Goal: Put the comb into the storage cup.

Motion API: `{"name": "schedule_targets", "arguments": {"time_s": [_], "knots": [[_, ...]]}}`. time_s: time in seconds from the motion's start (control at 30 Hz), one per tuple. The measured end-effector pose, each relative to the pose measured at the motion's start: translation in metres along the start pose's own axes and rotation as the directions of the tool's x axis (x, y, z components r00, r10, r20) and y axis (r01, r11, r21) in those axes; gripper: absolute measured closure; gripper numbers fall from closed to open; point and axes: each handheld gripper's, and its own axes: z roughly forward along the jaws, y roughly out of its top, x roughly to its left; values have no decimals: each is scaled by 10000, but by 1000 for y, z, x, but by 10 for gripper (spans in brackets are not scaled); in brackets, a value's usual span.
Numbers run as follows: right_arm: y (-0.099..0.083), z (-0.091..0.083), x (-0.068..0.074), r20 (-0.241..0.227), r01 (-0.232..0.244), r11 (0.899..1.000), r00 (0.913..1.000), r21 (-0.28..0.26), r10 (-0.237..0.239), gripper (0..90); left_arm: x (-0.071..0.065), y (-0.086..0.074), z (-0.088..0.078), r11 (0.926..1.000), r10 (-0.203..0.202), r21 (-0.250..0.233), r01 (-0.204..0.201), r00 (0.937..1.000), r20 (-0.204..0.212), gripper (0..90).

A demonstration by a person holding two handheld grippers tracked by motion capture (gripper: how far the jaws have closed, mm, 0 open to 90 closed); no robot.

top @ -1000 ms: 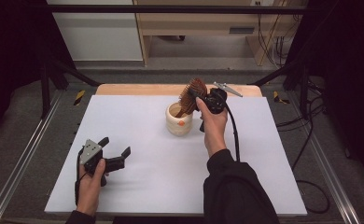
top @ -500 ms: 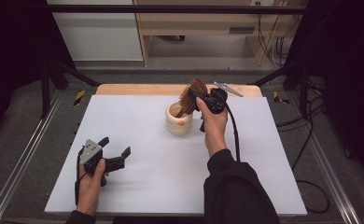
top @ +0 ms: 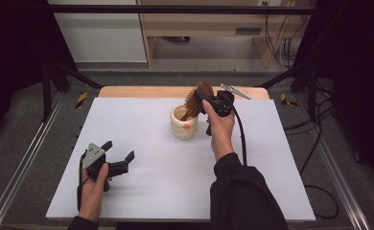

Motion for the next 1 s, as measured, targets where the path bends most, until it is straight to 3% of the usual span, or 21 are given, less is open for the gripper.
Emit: {"name": "schedule_targets", "arguments": {"time_s": [0.77,1.0], "knots": [[1,-1,1,18,266,9996,9996,92,-266,400,0,0,0,10000,-1,3,1,10000,-8,22],[0,0,2,121,606,9980,9981,161,-608,345,0,0,0,10000,-29,-18,29,10000,-43,21]]}}
